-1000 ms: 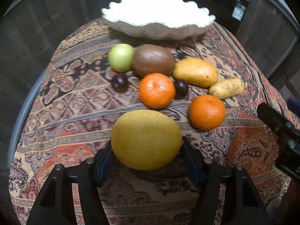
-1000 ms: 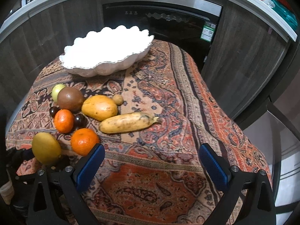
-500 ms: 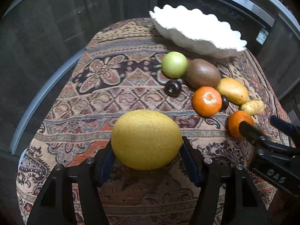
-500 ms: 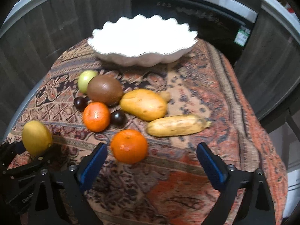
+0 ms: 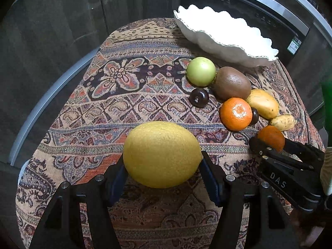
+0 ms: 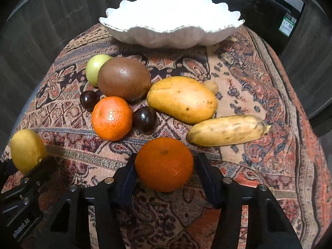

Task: Organize fruits
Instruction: 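Grasp the tangerine with the right tool while the left tool holds the grapefruit, then carry both fruits over the white bowl and open the left tool to drop the grapefruit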

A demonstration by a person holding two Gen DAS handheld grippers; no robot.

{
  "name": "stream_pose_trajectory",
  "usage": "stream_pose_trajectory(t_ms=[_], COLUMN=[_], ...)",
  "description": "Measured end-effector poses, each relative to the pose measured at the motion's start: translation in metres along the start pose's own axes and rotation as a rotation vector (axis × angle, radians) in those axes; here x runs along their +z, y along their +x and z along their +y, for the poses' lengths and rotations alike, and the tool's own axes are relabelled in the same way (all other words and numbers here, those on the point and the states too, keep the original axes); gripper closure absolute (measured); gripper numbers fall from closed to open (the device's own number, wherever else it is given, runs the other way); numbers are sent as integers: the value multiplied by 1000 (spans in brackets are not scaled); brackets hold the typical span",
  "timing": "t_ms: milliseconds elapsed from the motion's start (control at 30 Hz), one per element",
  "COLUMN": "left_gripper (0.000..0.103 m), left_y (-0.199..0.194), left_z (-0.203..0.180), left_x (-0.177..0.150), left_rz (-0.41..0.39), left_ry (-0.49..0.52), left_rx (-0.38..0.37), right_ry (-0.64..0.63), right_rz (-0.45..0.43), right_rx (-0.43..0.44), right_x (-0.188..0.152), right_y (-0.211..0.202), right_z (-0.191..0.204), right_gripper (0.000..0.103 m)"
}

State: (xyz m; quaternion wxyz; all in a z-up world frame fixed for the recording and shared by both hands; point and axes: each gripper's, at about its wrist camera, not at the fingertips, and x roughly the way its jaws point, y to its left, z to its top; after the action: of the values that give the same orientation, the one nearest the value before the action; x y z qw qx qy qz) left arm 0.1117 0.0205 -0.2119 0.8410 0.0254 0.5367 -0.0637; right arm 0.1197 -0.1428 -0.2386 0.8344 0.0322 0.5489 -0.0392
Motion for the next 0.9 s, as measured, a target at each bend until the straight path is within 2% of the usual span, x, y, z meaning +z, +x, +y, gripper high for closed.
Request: stream_pose_trajectory(t_ms=[200,500,900], left_gripper=[39,39,39], left_y=[-1,-16,-37], left_z=[-4,-27,-58], left_x=[3,23,79], left_rz=[-2,-30,-107], left_ry=[11,52,70], left_rx=[10,7,-21], right_ry=[-5,3,17], right_rz=[-9,-54,-176], right_rx=[7,17,-12], right_x=[-2,8,58], right_y=[-6,-39,-75], right_z=[-3,-23,-45], right_gripper=[55,55,55])
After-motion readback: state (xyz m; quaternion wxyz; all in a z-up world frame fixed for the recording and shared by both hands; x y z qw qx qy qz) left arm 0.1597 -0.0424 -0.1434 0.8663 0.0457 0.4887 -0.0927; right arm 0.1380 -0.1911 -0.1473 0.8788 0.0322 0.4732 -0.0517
